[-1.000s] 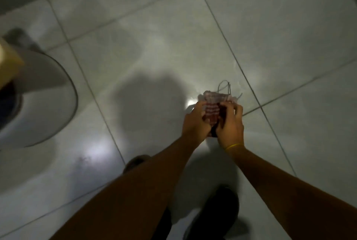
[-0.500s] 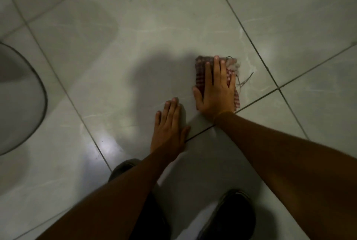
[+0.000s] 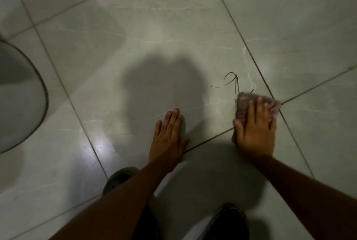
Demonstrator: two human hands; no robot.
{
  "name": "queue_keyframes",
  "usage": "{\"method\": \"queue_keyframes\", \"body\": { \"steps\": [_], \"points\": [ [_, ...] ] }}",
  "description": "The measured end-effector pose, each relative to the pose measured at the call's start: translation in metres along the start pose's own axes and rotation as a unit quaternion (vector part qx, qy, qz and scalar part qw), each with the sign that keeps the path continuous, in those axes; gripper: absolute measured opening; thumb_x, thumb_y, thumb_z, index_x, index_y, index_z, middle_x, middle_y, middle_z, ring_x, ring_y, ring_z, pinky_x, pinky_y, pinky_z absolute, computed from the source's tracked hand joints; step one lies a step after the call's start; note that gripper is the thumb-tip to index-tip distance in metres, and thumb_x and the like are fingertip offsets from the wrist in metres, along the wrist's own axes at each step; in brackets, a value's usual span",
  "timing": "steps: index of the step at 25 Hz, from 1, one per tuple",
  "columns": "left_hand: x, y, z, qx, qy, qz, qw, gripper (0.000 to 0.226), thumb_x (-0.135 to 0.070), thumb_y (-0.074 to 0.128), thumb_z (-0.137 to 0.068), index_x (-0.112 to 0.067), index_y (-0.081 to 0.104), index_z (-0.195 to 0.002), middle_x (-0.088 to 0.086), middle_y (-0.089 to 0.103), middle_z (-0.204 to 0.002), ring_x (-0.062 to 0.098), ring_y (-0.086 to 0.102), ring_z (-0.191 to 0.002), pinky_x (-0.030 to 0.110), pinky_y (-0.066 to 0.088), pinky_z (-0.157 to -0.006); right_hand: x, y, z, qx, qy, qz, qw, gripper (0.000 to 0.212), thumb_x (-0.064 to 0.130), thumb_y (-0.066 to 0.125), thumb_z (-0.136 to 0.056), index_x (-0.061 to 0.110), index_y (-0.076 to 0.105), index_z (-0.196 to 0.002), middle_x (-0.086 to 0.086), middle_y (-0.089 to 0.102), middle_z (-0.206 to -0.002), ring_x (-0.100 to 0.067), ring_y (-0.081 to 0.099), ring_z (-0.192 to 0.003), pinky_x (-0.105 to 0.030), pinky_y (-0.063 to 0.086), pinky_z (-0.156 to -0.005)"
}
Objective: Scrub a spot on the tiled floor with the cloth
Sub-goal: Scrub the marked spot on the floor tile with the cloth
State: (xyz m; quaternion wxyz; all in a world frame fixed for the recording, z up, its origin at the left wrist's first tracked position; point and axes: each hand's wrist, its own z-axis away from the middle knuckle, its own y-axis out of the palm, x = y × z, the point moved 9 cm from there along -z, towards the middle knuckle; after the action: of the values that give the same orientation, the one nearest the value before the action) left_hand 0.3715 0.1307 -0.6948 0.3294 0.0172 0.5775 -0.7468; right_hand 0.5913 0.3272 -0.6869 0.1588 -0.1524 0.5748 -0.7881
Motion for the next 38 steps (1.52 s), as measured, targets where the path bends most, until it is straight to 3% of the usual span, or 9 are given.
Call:
{"method": "queue_keyframes", "body": {
  "steps": [5,10,12,18,21,26,30,35,38],
  "points": [
    [-0.001,0.002,-0.001,-0.005,-0.006,-0.012,1.0,0.079,-0.058,0.035,-0.105,-0.018,0.008,-0.167,-0.001,-0.002,-0.178,0.019,-0.006,-0.164,0.047,0.005,-0.132,0.028,-0.028,-0.077,-0.059,0.098,-0.041,0.993,0.078,0.055,0.02,-0.109,0.009,0.007,-0.17,-0.02,0.008,-0.178,-0.04,0.01,-0.164,-0.068,0.022,-0.126],
    [0.0,0.001,-0.001,-0.005,0.001,-0.013,1.0,0.079,-0.057,0.038,-0.103,-0.017,0.014,-0.166,0.001,0.003,-0.178,0.019,-0.004,-0.164,0.046,0.006,-0.132,0.121,0.021,0.025,-0.009,-0.148,-0.003,0.989,0.075,0.055,0.027,-0.108,0.014,0.021,-0.17,-0.013,0.012,-0.179,-0.035,0.017,-0.164,-0.06,0.017,-0.128],
    [-0.001,0.0,-0.001,-0.008,0.005,-0.019,1.0,0.08,-0.057,0.04,-0.102,-0.016,0.015,-0.166,0.002,0.004,-0.178,0.019,-0.004,-0.164,0.046,0.005,-0.132,0.105,0.034,0.069,0.021,-0.169,-0.009,0.985,0.074,0.056,0.027,-0.106,0.017,0.023,-0.169,-0.007,0.01,-0.179,-0.032,0.02,-0.164,-0.058,0.018,-0.128],
    [-0.003,0.002,-0.001,-0.011,0.004,-0.055,0.998,0.086,-0.063,0.039,-0.101,-0.013,0.012,-0.167,0.005,0.001,-0.178,0.022,-0.006,-0.164,0.045,0.0,-0.131,-0.015,-0.016,-0.012,-0.005,0.097,-0.037,0.995,0.074,0.052,0.022,-0.109,0.013,0.01,-0.171,-0.014,0.007,-0.179,-0.035,0.009,-0.165,-0.064,0.017,-0.129],
    [-0.003,0.002,-0.001,-0.018,0.004,-0.054,0.998,0.087,-0.063,0.04,-0.1,-0.014,0.012,-0.167,0.005,0.001,-0.178,0.022,-0.005,-0.164,0.044,-0.003,-0.131,0.007,-0.046,-0.102,-0.044,0.145,-0.069,0.986,0.078,0.053,0.021,-0.107,0.008,0.008,-0.17,-0.018,0.005,-0.178,-0.039,0.007,-0.164,-0.065,0.016,-0.128],
    [-0.003,0.001,-0.002,-0.013,0.01,-0.047,0.999,0.091,-0.066,0.042,-0.098,-0.013,0.014,-0.166,0.006,0.004,-0.177,0.023,-0.004,-0.164,0.045,-0.005,-0.131,0.126,-0.018,-0.074,-0.039,-0.069,0.015,0.997,0.076,0.054,0.024,-0.11,0.011,0.009,-0.171,-0.017,0.007,-0.178,-0.037,0.009,-0.165,-0.061,0.016,-0.13],
    [-0.004,0.0,-0.001,-0.027,0.018,-0.036,0.999,0.089,-0.067,0.041,-0.098,-0.013,0.019,-0.166,0.006,0.008,-0.177,0.024,0.002,-0.165,0.047,0.003,-0.131,0.09,0.02,0.034,0.038,-0.187,0.029,0.981,0.079,0.06,0.029,-0.106,0.02,0.011,-0.172,-0.006,0.004,-0.18,-0.027,0.005,-0.166,-0.059,0.024,-0.126],
    [-0.003,0.002,-0.001,-0.047,0.016,-0.048,0.998,0.09,-0.067,0.042,-0.098,-0.01,0.022,-0.164,0.009,0.011,-0.176,0.026,0.001,-0.164,0.047,0.0,-0.131,-0.016,-0.015,-0.007,0.053,-0.017,0.01,0.998,0.078,0.058,0.019,-0.106,0.016,0.012,-0.171,-0.008,0.003,-0.179,-0.033,0.009,-0.165,-0.064,0.02,-0.128],
    [-0.003,0.002,-0.002,-0.055,0.018,-0.049,0.997,0.092,-0.066,0.047,-0.096,-0.009,0.022,-0.164,0.01,0.011,-0.176,0.025,0.0,-0.164,0.047,0.0,-0.131,0.012,-0.039,-0.086,0.011,0.057,-0.03,0.998,0.079,0.052,0.022,-0.104,0.011,0.009,-0.171,-0.015,0.007,-0.179,-0.036,0.009,-0.165,-0.061,0.016,-0.129]
  ]
}}
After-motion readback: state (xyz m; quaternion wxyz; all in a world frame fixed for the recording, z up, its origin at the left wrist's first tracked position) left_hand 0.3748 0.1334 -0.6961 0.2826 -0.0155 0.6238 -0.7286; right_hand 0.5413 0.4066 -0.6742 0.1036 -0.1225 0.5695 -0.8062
